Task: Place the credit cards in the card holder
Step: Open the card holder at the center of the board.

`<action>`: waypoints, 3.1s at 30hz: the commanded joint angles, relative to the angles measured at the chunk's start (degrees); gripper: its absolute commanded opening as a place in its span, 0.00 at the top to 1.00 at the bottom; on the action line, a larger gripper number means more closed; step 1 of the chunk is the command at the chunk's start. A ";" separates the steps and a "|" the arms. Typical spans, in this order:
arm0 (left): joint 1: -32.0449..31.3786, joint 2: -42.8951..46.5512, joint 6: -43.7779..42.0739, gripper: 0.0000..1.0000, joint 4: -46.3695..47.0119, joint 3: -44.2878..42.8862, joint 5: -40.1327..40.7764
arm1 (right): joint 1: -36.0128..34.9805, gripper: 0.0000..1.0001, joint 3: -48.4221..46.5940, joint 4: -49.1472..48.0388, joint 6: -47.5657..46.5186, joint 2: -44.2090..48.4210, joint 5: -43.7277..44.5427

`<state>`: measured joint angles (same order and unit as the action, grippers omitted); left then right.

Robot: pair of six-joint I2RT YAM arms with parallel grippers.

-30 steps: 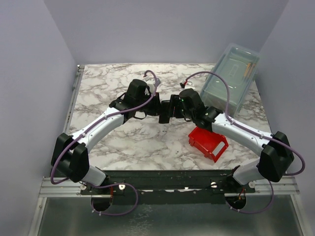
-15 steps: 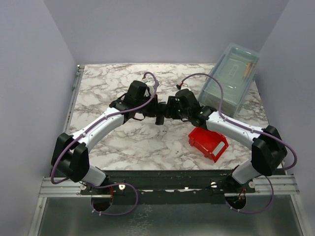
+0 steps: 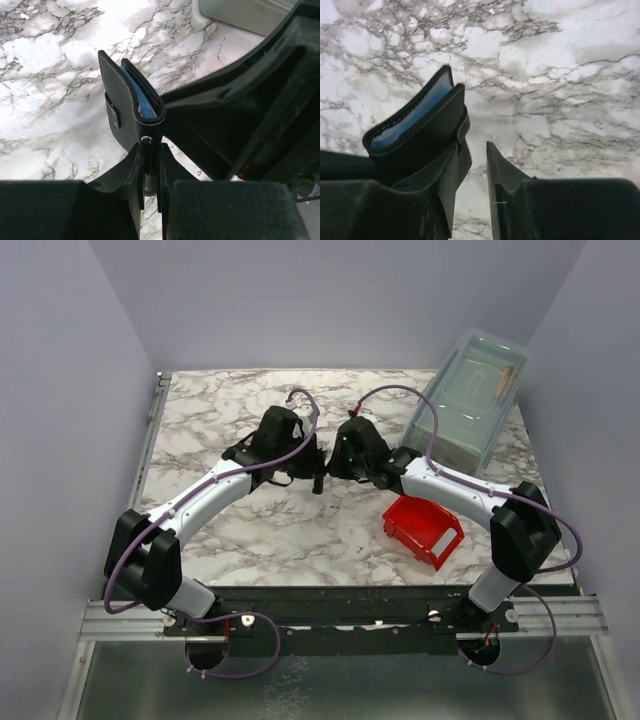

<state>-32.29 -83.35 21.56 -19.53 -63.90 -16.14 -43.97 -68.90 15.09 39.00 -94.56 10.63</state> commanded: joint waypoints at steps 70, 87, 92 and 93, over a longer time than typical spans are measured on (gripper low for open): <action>4.03 -11.05 16.33 0.90 -0.98 10.10 -9.44 | 3.05 0.99 20.49 -3.35 -9.86 15.80 -32.49; 4.54 -4.67 13.22 0.01 -4.76 11.22 -8.69 | 1.20 1.00 25.06 -10.53 -1.38 11.88 -33.39; 2.21 -4.08 9.19 0.01 -7.12 8.47 -9.35 | 1.22 0.99 23.94 -9.64 -1.20 11.95 -32.26; 1.69 -4.40 8.86 0.01 -7.60 8.29 -8.68 | 1.21 0.99 23.80 -9.62 -1.43 11.83 -32.35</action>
<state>-28.32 -88.31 34.22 -23.94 -53.17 -26.30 -42.65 -43.48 5.98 36.93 -82.37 -22.06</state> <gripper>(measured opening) 0.987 0.019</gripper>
